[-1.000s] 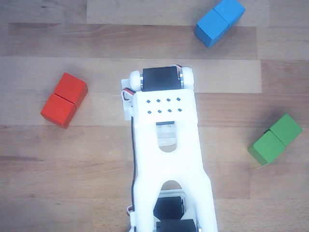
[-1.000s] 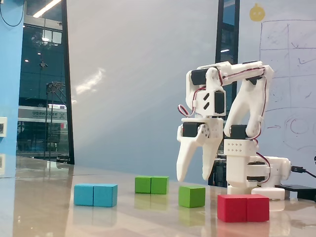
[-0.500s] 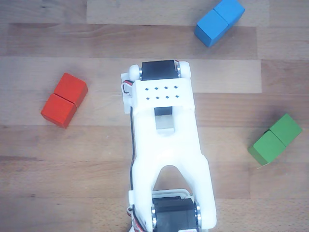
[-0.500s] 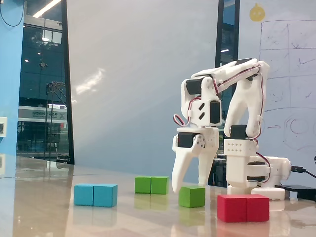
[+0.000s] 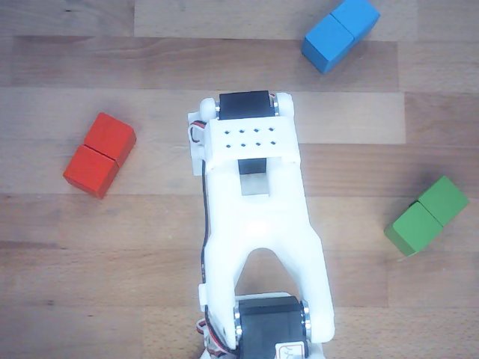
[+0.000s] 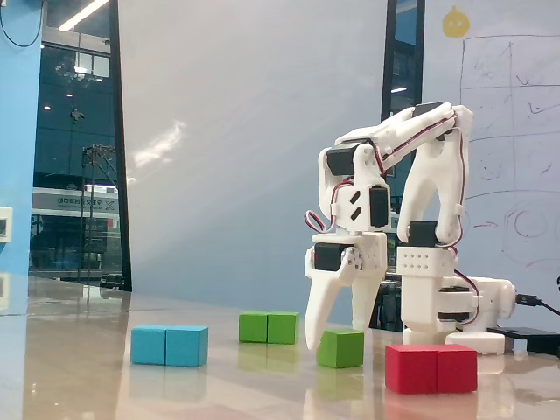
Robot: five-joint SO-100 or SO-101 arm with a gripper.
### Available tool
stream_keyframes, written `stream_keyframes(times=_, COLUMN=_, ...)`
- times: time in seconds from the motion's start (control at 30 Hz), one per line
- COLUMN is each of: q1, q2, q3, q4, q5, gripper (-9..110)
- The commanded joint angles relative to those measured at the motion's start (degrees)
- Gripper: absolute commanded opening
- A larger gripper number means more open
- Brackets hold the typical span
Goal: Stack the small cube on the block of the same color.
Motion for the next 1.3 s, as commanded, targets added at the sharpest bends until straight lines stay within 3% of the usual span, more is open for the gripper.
stream_keyframes(times=0.0, q1=0.2, q2=0.3, q3=-4.8, q4=-0.5, q5=0.4, gripper=32)
stream_keyframes(times=0.77, q1=0.2, q2=0.2, q3=-4.8, q4=-0.5, q5=0.4, gripper=31)
stream_keyframes(times=1.27, q1=0.2, q2=0.3, q3=-4.9, q4=-0.6, q5=0.4, gripper=1)
